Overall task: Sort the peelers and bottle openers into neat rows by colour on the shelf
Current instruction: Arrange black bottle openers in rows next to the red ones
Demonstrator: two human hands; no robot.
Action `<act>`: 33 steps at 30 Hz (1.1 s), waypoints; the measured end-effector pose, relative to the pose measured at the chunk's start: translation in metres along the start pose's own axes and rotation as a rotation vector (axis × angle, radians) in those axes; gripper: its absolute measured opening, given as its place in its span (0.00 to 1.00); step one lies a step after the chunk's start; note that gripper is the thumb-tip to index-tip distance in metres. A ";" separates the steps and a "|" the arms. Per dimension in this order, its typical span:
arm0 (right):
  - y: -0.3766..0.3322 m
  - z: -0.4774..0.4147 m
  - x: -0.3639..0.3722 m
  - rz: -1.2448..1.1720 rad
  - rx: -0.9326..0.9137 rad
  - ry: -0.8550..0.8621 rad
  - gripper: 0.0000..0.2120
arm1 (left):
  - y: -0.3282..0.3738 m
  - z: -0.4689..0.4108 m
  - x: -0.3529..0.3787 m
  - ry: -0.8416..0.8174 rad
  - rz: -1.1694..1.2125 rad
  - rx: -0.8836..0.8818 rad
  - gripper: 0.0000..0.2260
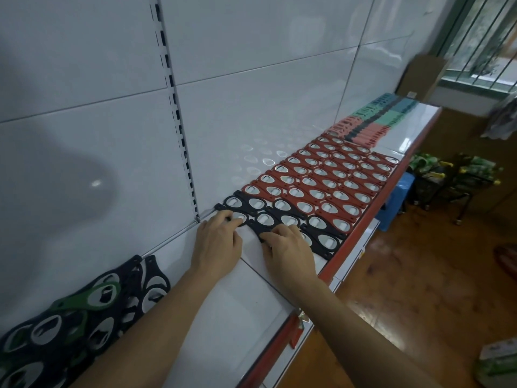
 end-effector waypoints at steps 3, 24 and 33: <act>0.001 -0.001 0.000 -0.011 0.015 -0.006 0.11 | 0.001 0.001 -0.001 0.002 0.005 -0.002 0.16; 0.010 -0.008 0.001 -0.014 -0.128 -0.157 0.12 | 0.009 0.005 -0.007 -0.026 -0.020 -0.108 0.18; 0.019 -0.021 -0.004 -0.085 -0.273 -0.118 0.10 | 0.014 0.016 -0.015 -0.020 -0.082 -0.186 0.18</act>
Point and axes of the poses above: each hand's wrist, its own z-axis away from the middle knuckle, its own x-axis out of the palm, y = z × x, the point moved 7 cm from there along -z, towards the middle knuckle, and after that the axes turned 11 degrees about z, right-handed, at the moved point
